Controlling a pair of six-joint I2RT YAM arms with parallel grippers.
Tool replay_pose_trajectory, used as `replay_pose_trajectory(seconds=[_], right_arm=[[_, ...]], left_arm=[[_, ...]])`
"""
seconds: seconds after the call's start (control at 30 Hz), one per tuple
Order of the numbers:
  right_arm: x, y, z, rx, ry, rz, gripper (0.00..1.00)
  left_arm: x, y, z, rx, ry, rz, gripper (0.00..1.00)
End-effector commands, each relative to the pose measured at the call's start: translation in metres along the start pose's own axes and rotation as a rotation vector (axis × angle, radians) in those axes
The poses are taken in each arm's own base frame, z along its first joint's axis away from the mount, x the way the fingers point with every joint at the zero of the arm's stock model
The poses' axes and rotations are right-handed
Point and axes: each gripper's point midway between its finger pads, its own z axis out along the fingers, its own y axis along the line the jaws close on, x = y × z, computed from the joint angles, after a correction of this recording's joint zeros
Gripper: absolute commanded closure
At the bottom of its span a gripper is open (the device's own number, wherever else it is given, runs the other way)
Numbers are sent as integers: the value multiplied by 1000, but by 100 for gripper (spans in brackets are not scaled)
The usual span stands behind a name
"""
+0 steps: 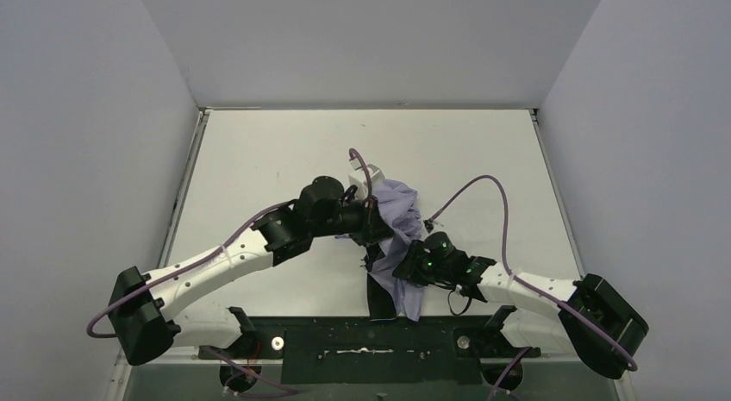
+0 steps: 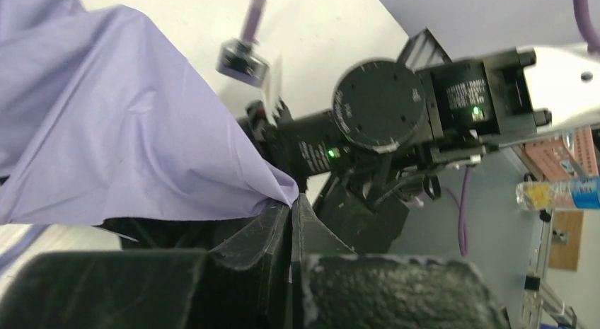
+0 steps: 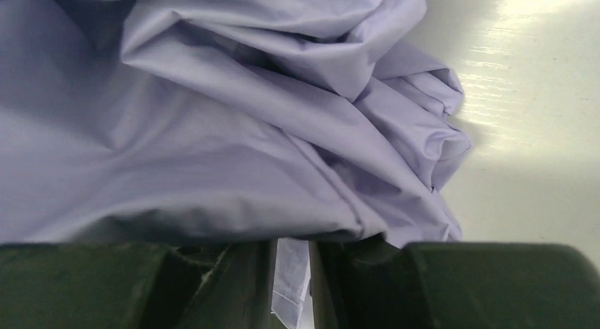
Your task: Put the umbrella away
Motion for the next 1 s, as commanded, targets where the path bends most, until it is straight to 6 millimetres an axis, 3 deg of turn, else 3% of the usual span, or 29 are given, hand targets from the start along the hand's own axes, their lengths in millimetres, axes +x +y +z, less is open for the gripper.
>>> replay_pose_trajectory(seconds=[0.0, 0.07, 0.13, 0.3, 0.4, 0.53, 0.77, 0.97], right_arm=[[-22, 34, -10, -126, -86, -16, 74], [-27, 42, -22, -137, -105, -26, 70], [-28, 37, -40, -88, -117, -35, 65], [-36, 11, -92, 60, -190, -21, 59], [-43, 0, -119, 112, -249, -16, 65], [-66, 21, -141, 63, -337, -38, 78], [-90, 87, -145, -109, -343, -82, 90], [-83, 110, -118, -200, -266, -66, 95]], left_arm=[[26, -20, -8, 0, 24, 25, 100], [41, -17, -6, -14, 26, 4, 100], [49, -15, -5, -18, 13, -14, 100], [59, -14, 7, -31, -4, -16, 100], [66, -19, 18, -15, 13, -7, 100], [85, -32, 32, 21, 49, -4, 100], [134, -32, 48, 9, 120, -9, 99], [166, -26, 63, 0, 171, -18, 98]])
